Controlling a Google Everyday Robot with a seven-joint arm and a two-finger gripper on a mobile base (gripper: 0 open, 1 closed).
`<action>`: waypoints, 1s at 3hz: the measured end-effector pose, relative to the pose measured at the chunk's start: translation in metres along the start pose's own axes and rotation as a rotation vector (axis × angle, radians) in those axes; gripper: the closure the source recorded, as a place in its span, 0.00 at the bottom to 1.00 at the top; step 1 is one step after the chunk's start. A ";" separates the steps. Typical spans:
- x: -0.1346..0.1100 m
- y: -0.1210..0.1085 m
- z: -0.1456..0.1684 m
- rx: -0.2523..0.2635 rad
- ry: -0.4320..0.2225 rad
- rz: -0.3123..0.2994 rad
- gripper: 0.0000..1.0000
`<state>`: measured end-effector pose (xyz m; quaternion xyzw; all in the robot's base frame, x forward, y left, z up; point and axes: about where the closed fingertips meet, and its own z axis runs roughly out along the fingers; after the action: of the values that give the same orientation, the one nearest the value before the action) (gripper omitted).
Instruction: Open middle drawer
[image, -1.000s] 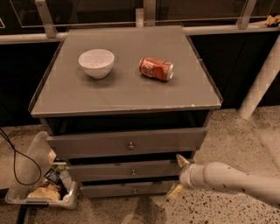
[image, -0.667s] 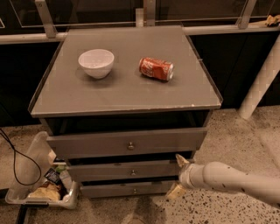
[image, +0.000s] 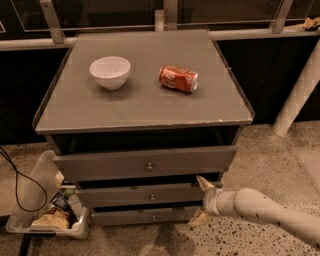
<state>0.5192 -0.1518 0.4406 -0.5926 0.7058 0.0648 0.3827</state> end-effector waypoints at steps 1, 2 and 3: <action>0.007 -0.006 0.015 -0.018 -0.058 -0.026 0.00; 0.009 -0.017 0.023 -0.031 -0.132 -0.015 0.00; 0.002 -0.040 0.036 -0.051 -0.214 -0.009 0.00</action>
Offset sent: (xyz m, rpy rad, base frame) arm 0.0426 -0.0062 -0.0147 0.2003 -0.0291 0.1060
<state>0.5710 -0.1458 0.4286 -0.5950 0.6565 0.1439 0.4408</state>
